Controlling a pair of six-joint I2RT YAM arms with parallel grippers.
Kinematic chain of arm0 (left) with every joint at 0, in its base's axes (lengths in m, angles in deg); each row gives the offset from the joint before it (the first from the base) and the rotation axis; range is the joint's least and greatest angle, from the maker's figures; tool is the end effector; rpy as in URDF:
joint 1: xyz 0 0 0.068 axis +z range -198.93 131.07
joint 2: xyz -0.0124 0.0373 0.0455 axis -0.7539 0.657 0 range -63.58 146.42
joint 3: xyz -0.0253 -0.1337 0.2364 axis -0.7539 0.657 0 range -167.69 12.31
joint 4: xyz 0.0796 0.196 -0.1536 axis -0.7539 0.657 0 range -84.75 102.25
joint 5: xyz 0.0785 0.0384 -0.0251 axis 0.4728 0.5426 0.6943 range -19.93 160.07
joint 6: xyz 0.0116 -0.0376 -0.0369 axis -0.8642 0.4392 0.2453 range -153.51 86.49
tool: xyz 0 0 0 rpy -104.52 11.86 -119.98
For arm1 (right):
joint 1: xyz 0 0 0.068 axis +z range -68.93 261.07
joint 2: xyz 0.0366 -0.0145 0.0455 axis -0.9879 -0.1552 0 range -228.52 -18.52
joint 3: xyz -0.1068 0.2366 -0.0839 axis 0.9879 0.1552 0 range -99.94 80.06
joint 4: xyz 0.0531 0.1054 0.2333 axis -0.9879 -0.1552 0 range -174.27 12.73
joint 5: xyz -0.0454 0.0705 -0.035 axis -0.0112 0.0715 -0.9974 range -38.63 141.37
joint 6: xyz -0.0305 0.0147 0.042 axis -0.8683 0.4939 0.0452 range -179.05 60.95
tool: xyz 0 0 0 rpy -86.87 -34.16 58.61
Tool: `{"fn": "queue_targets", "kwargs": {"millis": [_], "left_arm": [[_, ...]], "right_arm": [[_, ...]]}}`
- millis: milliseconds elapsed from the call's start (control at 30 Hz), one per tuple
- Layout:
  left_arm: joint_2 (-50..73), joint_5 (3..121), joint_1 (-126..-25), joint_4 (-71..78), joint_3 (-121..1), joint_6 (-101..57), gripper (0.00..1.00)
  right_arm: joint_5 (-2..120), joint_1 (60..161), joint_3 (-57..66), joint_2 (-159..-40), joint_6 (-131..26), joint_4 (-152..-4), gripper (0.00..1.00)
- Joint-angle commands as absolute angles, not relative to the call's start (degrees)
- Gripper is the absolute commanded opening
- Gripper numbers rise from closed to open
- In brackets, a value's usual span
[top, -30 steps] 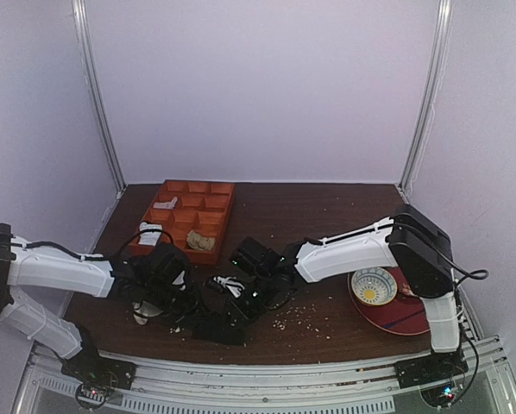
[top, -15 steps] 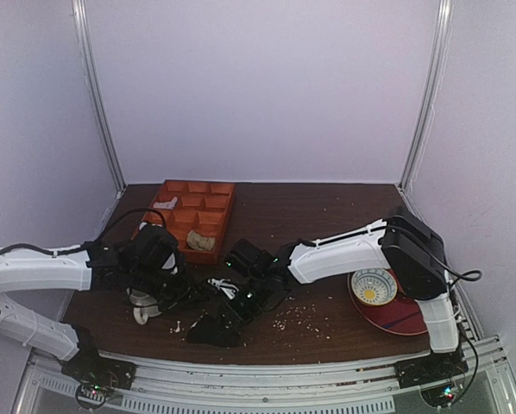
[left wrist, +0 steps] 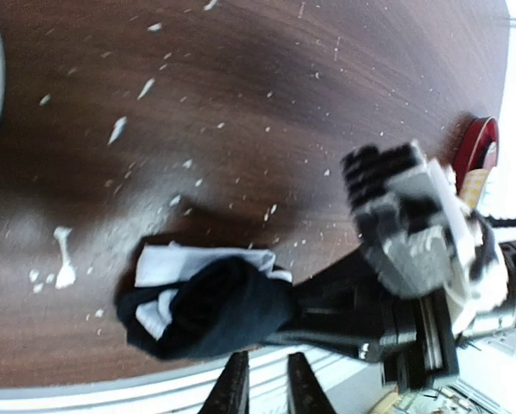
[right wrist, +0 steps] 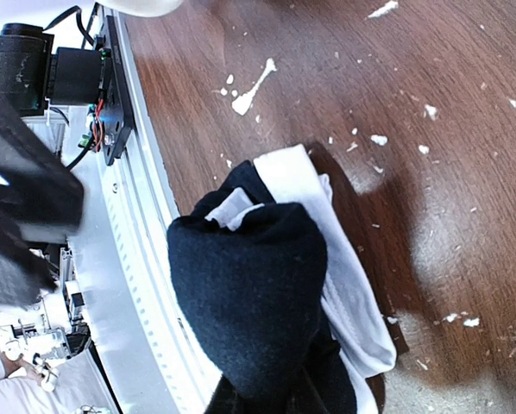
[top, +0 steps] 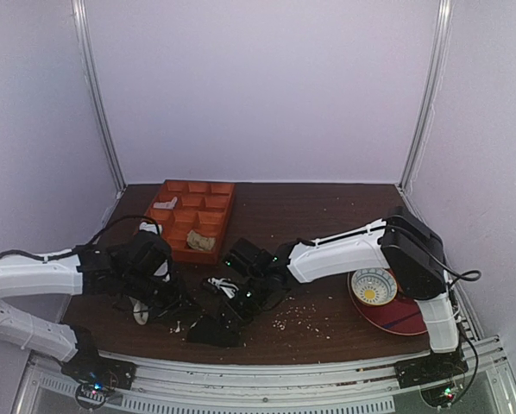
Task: Roll the underwear
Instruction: Adjust the underwear at the center of the board.
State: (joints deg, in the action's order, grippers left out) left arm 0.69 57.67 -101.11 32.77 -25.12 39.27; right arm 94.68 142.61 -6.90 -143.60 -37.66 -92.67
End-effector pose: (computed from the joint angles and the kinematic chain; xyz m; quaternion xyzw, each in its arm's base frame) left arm 0.1254 -0.1741 0.2058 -0.1367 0.9372 -0.3172 0.0494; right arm 0.1981 0.4168 0.1452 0.4115 -0.7894 -0.4553 0.0141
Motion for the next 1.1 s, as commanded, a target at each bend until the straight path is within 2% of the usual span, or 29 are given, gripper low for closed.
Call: {"fn": "queue_targets", "kwargs": {"millis": [0,133,300,433,500,767,1067], "left_arm": [[-4.65,57.53,-102.06,37.06,-20.77,44.93,0.26],[-8.09,60.87,-105.36,36.17,-18.73,50.19,0.43],[-6.43,66.08,-111.63,29.75,-17.20,56.22,0.62],[-3.50,71.85,-116.59,20.21,-13.77,62.86,0.69],[-1.82,75.26,-118.68,18.36,-13.57,65.74,0.78],[3.26,88.39,-125.39,13.37,-13.08,74.33,0.82],[6.75,95.15,-128.77,8.29,-10.20,82.10,0.89]], "right_arm": [[87.83,142.26,-4.26,-146.62,-36.03,-96.42,0.00],[87.58,142.28,-4.23,-146.28,-34.76,-95.38,0.00],[88.26,142.26,-4.66,-146.42,-34.46,-95.28,0.00],[88.28,142.14,-4.62,-146.27,-34.52,-95.51,0.00],[88.28,142.11,-4.58,-146.10,-34.68,-95.66,0.00],[88.39,141.94,-4.22,-145.14,-36.05,-96.61,0.00],[89.13,141.64,-3.03,-144.65,-36.28,-96.09,0.00]]}}
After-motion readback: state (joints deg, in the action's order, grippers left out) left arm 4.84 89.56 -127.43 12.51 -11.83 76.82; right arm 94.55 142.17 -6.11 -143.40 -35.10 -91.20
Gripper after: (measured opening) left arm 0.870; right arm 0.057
